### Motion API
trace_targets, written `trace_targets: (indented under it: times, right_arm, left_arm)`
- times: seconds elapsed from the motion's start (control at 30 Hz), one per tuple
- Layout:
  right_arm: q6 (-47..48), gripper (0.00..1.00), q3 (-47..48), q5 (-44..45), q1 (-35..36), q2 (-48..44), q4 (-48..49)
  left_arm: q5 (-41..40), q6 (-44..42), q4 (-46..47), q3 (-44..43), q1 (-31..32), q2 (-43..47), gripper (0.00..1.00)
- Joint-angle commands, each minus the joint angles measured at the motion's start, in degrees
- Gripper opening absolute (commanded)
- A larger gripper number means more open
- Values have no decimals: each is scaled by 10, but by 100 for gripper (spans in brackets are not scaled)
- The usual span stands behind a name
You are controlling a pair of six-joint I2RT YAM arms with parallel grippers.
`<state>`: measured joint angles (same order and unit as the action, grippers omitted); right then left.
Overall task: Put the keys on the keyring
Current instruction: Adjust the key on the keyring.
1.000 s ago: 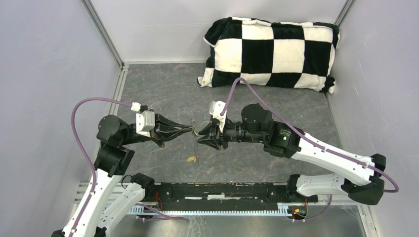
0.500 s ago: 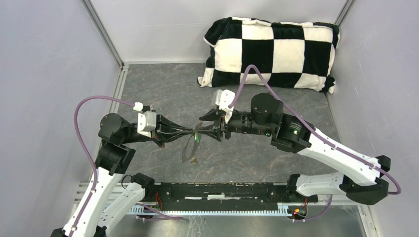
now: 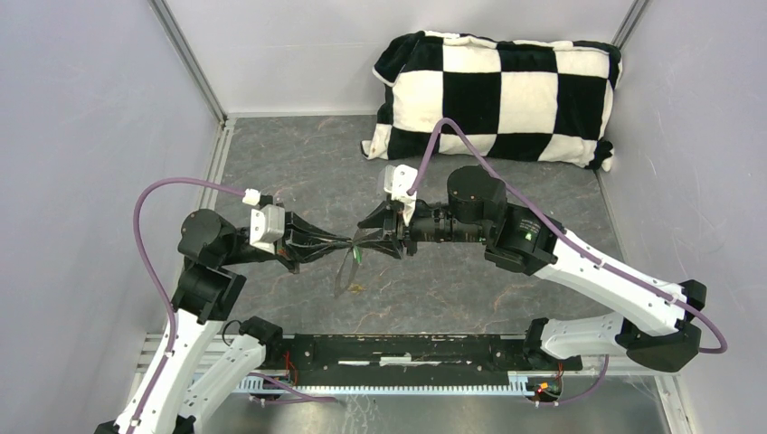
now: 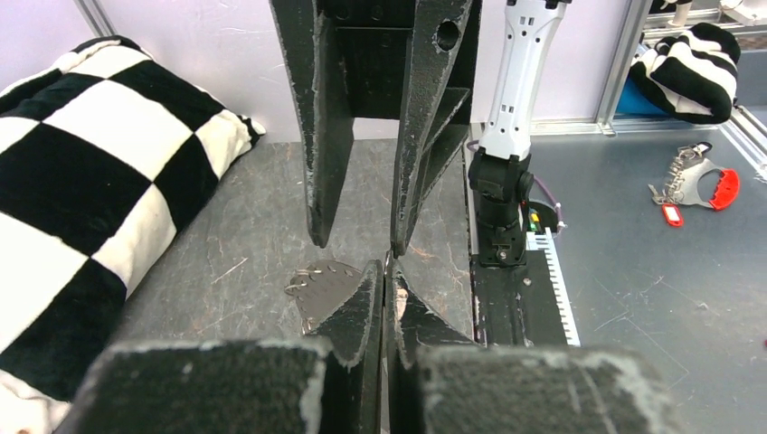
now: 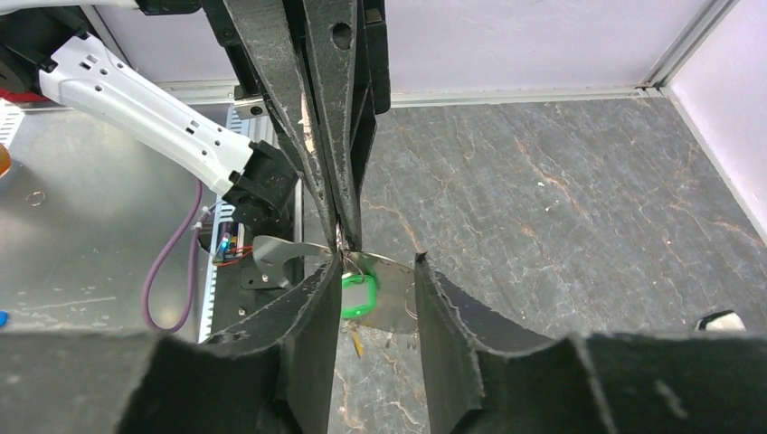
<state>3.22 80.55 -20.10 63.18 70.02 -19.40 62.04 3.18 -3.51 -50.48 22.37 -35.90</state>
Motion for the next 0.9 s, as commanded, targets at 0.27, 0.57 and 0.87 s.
trace_targets:
  times: [0.27,0.57,0.87]
  right_arm:
    - [-10,48,-19,-30,-1,-39,50]
    - [-19,46,-38,-59,-3,-35,66]
    - [-29,37,-39,-71,-5,-9,91]
  left_arm:
    - [2,-14,14,-7,4,1,2]
    - [1,-14,14,-13,4,-3,2]
    - [9,-8,15,-16,3,1,2]
